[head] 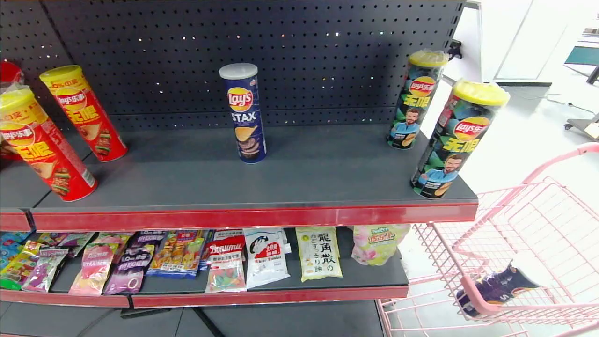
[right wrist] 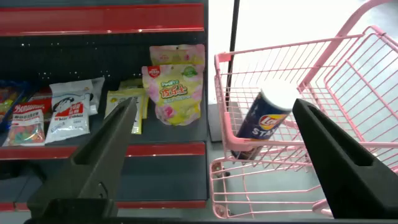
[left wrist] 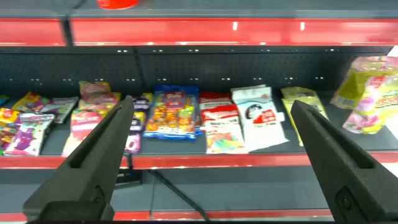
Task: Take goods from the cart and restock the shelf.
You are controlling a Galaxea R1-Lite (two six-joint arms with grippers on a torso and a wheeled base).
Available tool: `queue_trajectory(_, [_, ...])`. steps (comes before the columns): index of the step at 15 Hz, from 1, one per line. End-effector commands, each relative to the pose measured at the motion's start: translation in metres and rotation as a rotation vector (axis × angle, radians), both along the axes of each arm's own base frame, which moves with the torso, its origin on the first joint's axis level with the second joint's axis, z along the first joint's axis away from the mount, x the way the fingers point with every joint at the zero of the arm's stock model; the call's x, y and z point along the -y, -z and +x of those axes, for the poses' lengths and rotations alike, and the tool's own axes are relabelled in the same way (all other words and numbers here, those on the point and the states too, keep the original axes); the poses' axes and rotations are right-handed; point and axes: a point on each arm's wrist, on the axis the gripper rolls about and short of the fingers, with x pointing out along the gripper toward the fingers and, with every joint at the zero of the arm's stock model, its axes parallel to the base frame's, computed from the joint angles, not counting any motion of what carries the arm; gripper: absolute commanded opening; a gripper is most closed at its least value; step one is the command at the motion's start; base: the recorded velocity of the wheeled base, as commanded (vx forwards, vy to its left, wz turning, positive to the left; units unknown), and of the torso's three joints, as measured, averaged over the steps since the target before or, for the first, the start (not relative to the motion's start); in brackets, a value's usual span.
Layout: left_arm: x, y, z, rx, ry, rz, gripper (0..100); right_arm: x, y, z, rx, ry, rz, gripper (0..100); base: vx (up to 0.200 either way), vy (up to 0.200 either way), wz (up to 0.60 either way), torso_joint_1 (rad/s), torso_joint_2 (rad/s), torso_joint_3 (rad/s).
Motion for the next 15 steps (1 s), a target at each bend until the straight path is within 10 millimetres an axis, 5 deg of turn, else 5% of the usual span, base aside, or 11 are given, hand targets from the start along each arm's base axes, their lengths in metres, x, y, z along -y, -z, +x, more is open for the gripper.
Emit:
queue_trajectory(1, [0.0000, -0.0001, 0.0000, 0.000, -0.001, 0.000, 100, 0.0000, 0.0000, 0.0001, -0.001, -0.001, 0.000, 100, 0.000, -0.200, 0.00, 0.002, 0.01, 0.007])
queue_trajectory(6, [0.0000, -0.0001, 0.0000, 0.000, -0.001, 0.000, 100, 0.0000, 0.0000, 0.0001, -0.001, 0.001, 0.000, 100, 0.000, -0.120, 0.00, 0.001, 0.00, 0.002])
queue_trajectory(15, [0.0000, -0.0001, 0.0000, 0.000, -0.001, 0.000, 100, 0.0000, 0.0000, 0.0001, -0.001, 0.001, 0.001, 100, 0.000, 0.000, -0.60, 0.004, 0.00, 0.004])
